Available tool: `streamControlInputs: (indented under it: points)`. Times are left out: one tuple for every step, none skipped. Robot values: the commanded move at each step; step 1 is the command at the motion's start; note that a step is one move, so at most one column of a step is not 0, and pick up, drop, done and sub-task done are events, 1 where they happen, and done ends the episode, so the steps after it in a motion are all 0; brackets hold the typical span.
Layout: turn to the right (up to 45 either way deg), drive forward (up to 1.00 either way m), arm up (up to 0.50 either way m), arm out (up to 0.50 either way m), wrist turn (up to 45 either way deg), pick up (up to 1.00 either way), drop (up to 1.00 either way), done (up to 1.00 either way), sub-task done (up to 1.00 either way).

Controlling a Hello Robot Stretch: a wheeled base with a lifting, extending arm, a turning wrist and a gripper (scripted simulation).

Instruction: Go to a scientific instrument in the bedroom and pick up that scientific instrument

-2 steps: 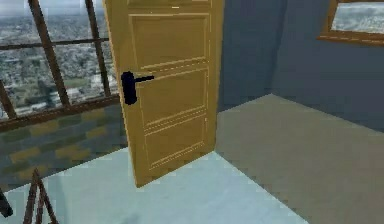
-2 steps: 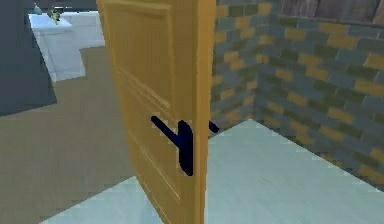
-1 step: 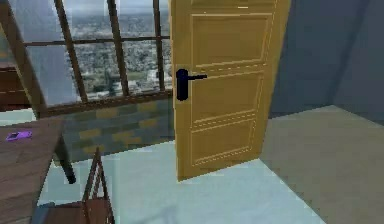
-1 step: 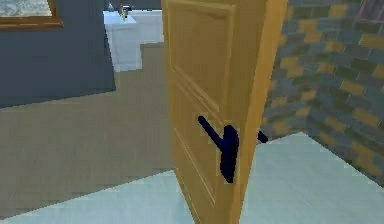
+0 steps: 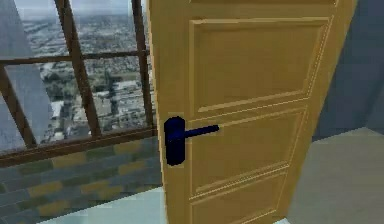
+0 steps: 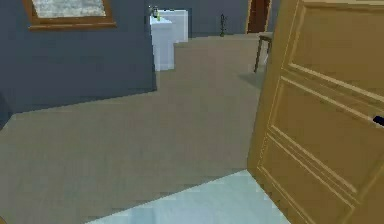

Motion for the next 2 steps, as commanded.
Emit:
streamControlInputs:
  points:
    - [-24.0, 0.00, 0.00, 0.00, 0.0, 0.00, 0.00, 0.00, 0.00]
    - [0.0, 0.30, 0.00, 0.00, 0.0, 0.00, 0.00, 0.00, 0.00]
